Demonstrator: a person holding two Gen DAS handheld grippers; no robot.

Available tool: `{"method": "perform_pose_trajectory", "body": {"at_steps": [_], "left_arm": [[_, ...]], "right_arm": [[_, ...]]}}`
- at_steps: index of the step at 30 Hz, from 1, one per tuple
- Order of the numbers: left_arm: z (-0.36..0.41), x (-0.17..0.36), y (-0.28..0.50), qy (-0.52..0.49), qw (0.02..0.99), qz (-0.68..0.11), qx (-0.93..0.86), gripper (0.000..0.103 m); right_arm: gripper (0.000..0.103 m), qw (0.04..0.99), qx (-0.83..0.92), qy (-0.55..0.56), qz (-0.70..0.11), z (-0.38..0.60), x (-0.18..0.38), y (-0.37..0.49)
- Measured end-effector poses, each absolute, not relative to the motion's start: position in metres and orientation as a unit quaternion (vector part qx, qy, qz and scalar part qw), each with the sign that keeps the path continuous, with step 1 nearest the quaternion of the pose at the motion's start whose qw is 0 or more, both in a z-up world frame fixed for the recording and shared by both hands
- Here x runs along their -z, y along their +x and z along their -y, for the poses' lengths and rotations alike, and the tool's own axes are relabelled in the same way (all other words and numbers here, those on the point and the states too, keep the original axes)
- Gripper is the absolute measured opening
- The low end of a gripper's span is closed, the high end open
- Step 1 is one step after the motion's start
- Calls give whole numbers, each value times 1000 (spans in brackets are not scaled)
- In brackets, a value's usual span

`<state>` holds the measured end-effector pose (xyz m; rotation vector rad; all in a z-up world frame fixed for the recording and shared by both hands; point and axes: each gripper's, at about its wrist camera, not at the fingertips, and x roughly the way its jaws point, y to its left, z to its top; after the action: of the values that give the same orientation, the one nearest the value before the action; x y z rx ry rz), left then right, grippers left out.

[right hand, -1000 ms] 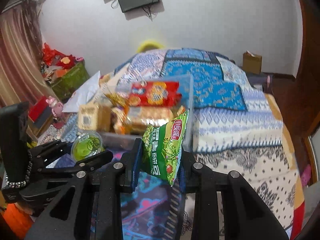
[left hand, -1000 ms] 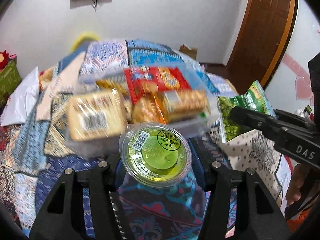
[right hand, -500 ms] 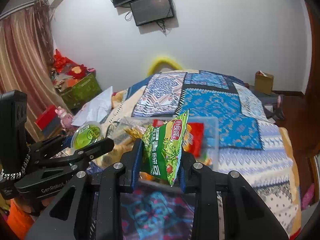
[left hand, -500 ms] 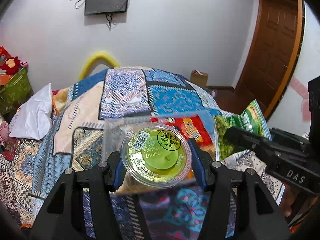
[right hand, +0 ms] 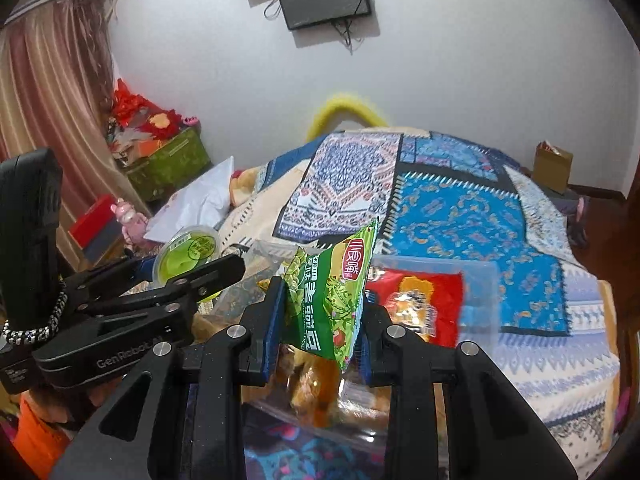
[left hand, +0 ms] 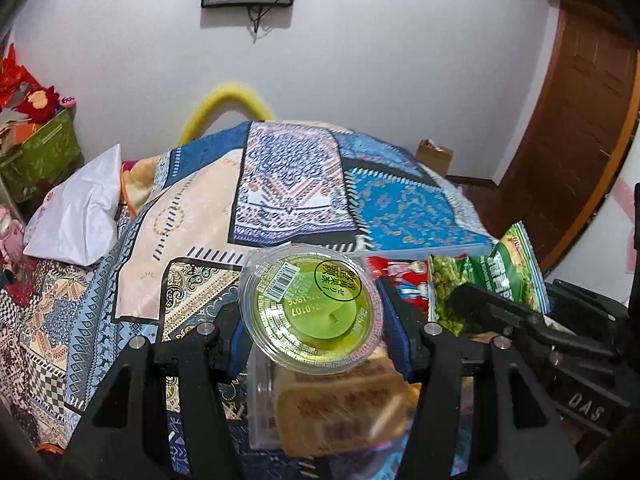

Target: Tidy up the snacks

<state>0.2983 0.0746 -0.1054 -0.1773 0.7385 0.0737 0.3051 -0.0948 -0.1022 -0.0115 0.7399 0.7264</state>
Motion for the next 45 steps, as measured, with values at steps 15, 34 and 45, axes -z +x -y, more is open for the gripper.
{"method": "perform_pose_trajectory", "body": {"at_steps": [15,34,45], "left_arm": [[-87,143,322,-106,904,-412,-37,56],[-60,34,230,-72,954,-291,-23,59],[-27,-32,112,-50,984,-170,-19,74]], "right_arm": [[34,851,-338,-43,-399,76,135,321],[66,902,-315,-29,-293,129,45,256],[68,931,-306,7,-199,184,-8,177]]}}
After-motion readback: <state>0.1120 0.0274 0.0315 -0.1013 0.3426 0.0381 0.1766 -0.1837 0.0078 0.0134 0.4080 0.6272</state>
